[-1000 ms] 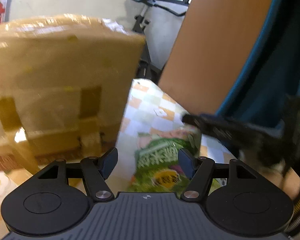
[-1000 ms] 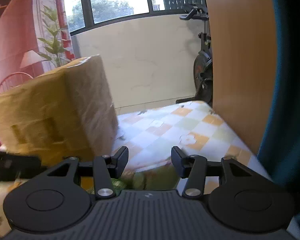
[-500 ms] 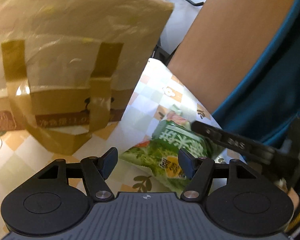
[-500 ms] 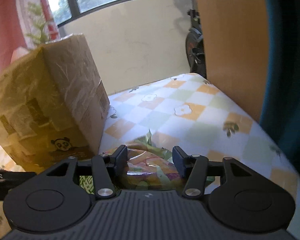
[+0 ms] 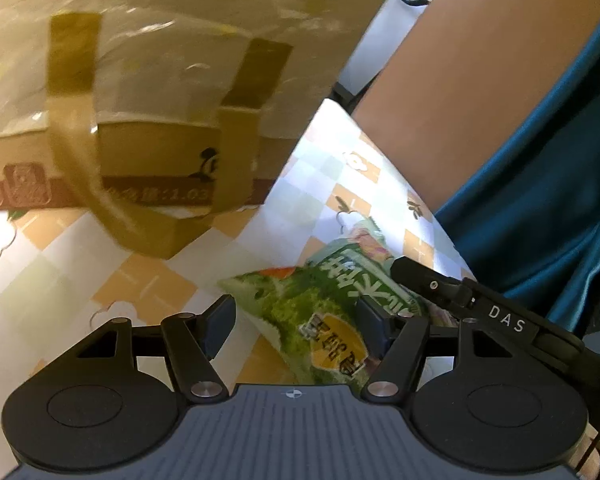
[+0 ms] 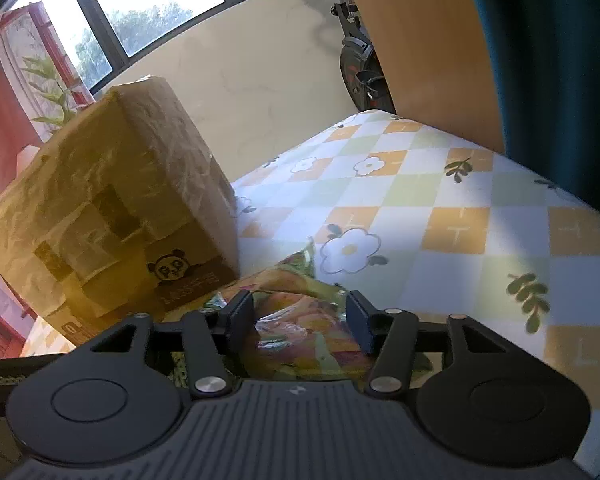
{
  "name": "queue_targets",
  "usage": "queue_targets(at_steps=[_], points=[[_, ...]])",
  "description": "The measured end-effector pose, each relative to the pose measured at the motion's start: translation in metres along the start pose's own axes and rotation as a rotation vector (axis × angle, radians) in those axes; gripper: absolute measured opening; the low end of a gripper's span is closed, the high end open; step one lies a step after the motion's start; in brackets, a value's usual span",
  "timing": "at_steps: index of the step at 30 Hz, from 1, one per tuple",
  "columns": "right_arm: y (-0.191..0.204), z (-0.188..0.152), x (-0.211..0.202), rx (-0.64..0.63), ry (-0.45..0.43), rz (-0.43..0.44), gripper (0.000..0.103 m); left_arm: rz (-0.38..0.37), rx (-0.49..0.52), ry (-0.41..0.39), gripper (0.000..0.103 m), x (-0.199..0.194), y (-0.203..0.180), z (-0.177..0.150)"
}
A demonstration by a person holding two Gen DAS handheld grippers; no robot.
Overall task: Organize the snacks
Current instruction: 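Grasp green chip bag with left tool while right tool grips its other end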
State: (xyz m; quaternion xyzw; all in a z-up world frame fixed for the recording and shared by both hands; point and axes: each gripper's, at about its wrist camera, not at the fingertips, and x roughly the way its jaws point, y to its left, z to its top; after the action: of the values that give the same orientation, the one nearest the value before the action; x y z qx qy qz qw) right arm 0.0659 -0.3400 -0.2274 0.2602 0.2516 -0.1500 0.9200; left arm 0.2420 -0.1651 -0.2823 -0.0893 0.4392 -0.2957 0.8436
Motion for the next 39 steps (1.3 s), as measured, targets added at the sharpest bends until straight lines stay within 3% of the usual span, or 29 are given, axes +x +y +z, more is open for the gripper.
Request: queue_targets(at_steps=[5,12,19,24,28,31,39], points=[[0.006,-0.004,0.001,-0.008,-0.012,-0.016,0.06,-0.009,-0.028,0.021,0.069,-0.001,0.004,-0.008],[0.004,-0.005,0.001,-0.001,-0.009,-0.014,0.06,-0.082,-0.059,0.049,0.071,0.002,0.004,-0.018],[0.005,-0.007,-0.002,0.029,0.007,-0.001,0.062,-0.084,-0.043,0.054,0.073,0.01,-0.002,-0.024],[0.004,-0.004,0.001,-0.034,0.018,0.013,0.063,-0.078,-0.039,0.054,0.077,0.013,-0.003,-0.026],[0.005,0.0,0.0,-0.16,0.022,0.003,0.078,-0.089,-0.047,0.054,0.077,0.013,0.0,-0.028],[0.004,0.003,0.0,-0.214,0.029,0.007,0.079,-0.102,-0.048,0.054,0.077,0.014,0.001,-0.029],[-0.019,0.009,0.016,-0.018,0.127,0.11,0.08,-0.131,-0.047,0.051,0.07,0.015,0.001,-0.03]])
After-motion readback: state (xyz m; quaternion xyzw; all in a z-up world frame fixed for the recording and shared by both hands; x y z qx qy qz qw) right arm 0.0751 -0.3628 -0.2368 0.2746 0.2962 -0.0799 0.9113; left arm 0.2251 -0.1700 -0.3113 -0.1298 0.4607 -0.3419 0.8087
